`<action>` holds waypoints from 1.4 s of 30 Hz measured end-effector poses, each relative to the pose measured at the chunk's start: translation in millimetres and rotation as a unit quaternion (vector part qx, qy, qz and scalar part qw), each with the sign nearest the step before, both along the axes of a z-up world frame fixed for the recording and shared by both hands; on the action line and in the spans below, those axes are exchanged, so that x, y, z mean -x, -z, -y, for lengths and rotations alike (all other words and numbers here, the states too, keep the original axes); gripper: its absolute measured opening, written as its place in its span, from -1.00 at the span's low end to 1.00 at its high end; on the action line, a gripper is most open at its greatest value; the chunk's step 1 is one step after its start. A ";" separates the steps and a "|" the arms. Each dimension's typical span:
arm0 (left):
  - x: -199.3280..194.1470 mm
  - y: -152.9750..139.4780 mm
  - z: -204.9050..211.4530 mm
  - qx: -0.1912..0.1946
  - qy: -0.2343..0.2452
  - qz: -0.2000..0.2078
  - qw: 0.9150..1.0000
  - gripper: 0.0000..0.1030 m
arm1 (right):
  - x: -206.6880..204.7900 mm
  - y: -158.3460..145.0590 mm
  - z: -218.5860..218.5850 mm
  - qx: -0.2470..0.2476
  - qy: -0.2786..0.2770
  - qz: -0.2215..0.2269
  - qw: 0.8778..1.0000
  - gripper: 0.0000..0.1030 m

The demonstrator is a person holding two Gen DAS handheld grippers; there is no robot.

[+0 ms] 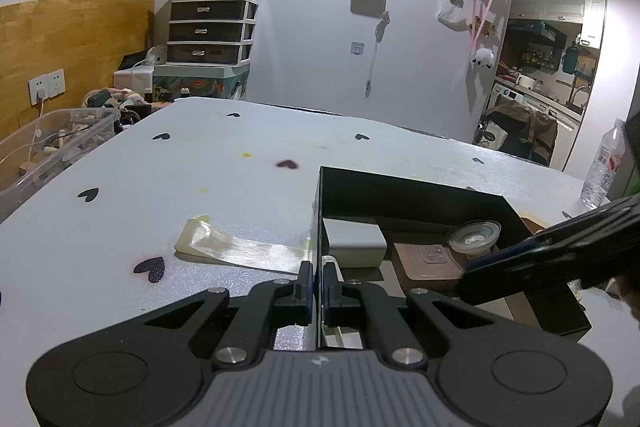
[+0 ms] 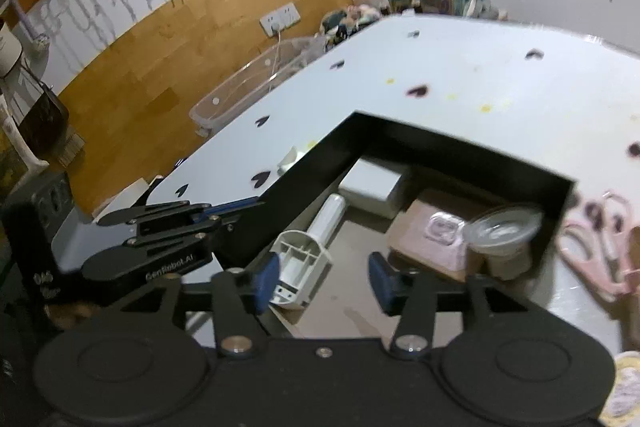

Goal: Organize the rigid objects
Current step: 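Carry the white plastic holder into the black box and release it, then move the right tool to the brown bottle and polish box, grasp them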

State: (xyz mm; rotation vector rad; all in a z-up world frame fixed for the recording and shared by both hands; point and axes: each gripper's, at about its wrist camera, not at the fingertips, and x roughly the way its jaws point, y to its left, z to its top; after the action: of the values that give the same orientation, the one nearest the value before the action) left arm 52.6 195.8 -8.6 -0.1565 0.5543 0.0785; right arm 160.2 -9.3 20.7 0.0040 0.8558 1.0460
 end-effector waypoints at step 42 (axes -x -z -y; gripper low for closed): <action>0.7 -2.4 5.1 -0.009 -0.008 -0.003 1.000 -0.93 | 59.2 6.0 179.8 0.069 0.276 0.185 0.941 1.00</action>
State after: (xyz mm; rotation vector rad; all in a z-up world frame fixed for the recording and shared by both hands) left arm 51.9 190.7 -6.2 -0.1442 0.5580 0.0998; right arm 101.0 -189.1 14.7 -0.0653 0.5332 0.4350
